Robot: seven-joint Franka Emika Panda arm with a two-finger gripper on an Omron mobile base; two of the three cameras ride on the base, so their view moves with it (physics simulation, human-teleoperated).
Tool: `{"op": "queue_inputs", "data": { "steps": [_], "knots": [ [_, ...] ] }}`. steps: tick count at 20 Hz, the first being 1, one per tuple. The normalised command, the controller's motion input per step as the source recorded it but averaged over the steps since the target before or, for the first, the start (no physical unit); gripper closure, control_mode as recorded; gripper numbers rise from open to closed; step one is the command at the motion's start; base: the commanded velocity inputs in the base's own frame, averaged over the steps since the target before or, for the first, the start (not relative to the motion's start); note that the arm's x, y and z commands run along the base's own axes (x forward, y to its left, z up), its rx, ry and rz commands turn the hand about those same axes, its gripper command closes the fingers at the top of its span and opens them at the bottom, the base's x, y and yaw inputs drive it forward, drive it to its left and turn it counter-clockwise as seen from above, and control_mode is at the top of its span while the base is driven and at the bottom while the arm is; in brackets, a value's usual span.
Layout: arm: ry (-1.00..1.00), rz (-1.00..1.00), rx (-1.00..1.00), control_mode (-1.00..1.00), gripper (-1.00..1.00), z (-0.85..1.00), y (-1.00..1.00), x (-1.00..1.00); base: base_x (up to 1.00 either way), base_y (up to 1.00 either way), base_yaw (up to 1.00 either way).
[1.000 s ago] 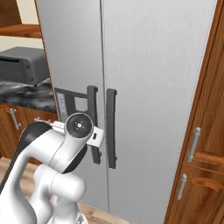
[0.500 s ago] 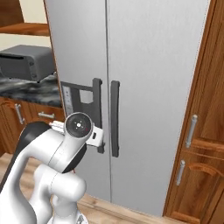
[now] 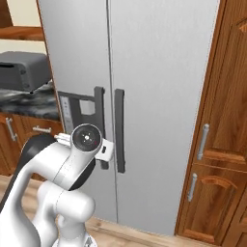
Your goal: Place one of the steaks on the plate and the other in the bowl. Then place the bowl in the fridge.
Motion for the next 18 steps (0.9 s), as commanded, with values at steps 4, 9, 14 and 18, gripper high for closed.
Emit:
{"op": "queue_inputs", "data": {
  "steps": [4,9,14,18],
  "knots": [
    [0.00,0.00,0.00,1.00,-1.00,0.00,0.00,0.00,0.30,0.38,-0.18],
    [0.00,0.00,0.00,1.00,-1.00,0.00,0.00,0.00,0.13,0.46,-0.19],
    [0.00,0.00,0.00,1.00,-1.00,0.00,0.00,0.00,0.00,0.10,-0.07],
    [0.00,0.00,0.00,1.00,-1.00,0.00,0.00,0.00,0.00,-0.13,0.00]
  ]
}}
